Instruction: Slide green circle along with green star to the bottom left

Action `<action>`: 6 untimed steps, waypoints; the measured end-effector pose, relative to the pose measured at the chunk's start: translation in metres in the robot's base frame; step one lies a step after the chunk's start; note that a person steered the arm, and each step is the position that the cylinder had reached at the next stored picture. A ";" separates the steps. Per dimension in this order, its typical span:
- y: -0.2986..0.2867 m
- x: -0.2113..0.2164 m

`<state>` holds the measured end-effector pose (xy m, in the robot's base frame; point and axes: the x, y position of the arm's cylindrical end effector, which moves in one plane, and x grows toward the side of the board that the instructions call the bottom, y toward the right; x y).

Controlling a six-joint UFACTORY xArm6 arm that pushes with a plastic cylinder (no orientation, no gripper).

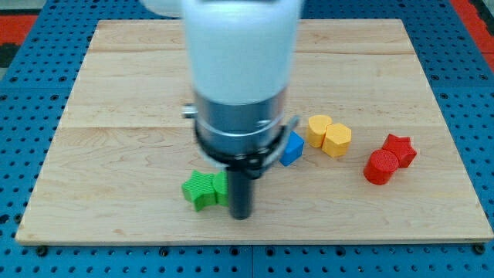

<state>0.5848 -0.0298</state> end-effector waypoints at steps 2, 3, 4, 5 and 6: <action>0.024 0.001; 0.027 -0.035; 0.002 -0.034; -0.058 -0.020; -0.101 0.001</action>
